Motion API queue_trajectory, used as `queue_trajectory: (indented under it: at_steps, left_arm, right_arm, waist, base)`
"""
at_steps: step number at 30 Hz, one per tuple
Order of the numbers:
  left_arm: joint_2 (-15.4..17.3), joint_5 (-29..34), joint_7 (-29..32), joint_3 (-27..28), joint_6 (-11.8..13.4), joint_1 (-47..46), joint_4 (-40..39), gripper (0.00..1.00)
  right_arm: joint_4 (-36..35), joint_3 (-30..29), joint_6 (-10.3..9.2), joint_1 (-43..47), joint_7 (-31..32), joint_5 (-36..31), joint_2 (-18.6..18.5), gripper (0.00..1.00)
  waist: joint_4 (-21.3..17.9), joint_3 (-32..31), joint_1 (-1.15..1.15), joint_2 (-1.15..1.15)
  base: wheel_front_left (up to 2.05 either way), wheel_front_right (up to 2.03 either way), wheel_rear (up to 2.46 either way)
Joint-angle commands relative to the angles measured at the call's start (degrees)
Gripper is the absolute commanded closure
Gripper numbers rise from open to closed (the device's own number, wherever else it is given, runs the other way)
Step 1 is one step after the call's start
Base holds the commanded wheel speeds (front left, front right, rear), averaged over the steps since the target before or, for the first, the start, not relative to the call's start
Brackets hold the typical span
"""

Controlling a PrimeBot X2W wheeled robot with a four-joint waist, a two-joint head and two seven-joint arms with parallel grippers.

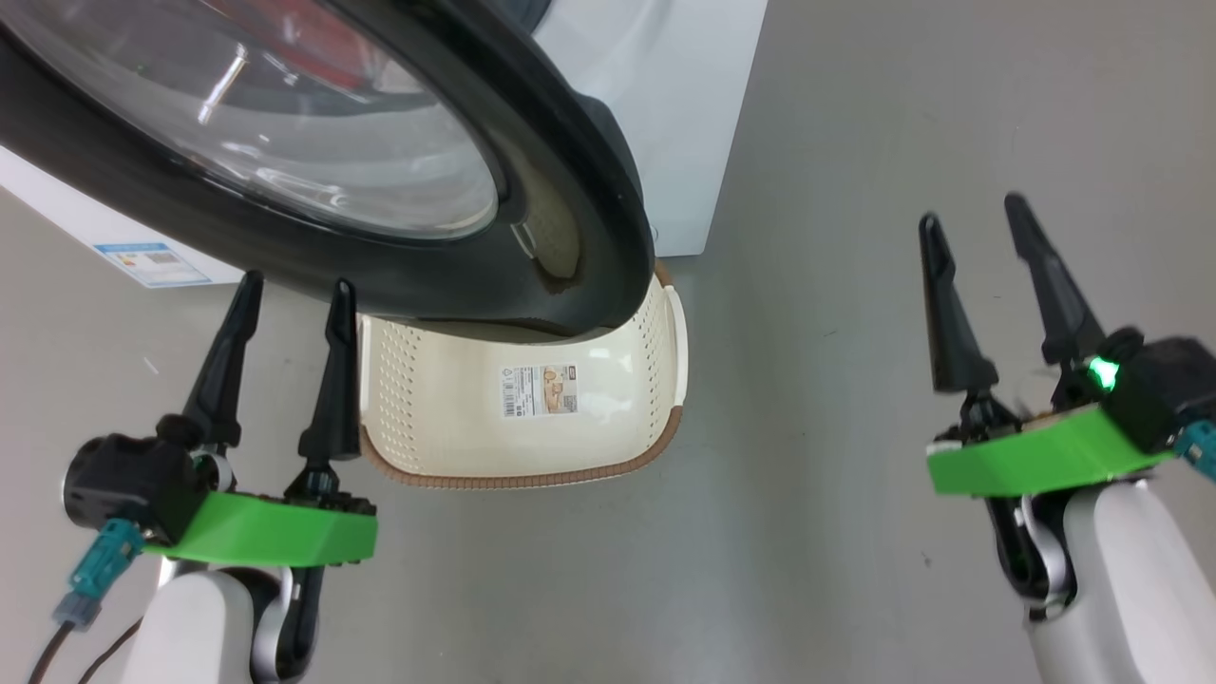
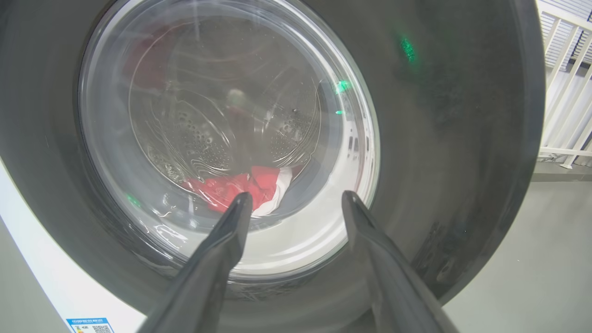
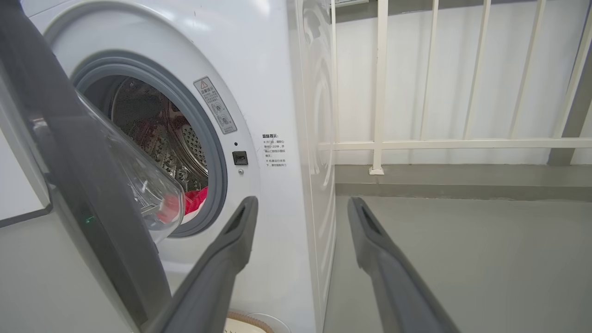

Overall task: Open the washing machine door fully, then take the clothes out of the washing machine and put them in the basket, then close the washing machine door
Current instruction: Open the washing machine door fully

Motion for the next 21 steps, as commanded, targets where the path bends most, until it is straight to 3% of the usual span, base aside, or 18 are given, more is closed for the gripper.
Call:
queue_trajectory:
  at_steps: [1,20,21]
  left_arm:
    - [0.9,0.67,-0.43,1.66,-0.33,0.87,-1.59,0.0]
    - [0.33,1.01,-0.43,1.55,-0.33,1.57,-1.34,0.0]
    - [0.31,0.92,-0.43,1.51,-0.33,1.58,-1.33,0.0]
  right_arm:
    - [-2.0,1.4,0.37,1.42,-0.35,0.37,0.37,0.0]
    - [-3.56,2.21,0.37,4.39,-0.36,-0.52,0.38,0.0]
    - [-3.55,2.23,0.37,4.41,-0.36,-0.4,0.38,0.33]
  waist:
    - [0.0,-0.2,0.0,0.0]
    - [0.51,-0.82,0.0,0.0]
    - [0.55,-0.83,0.0,0.0]
  base:
    - [0.0,0.0,0.0]
    - [0.0,0.0,0.0]
    - [0.0,0.0,0.0]
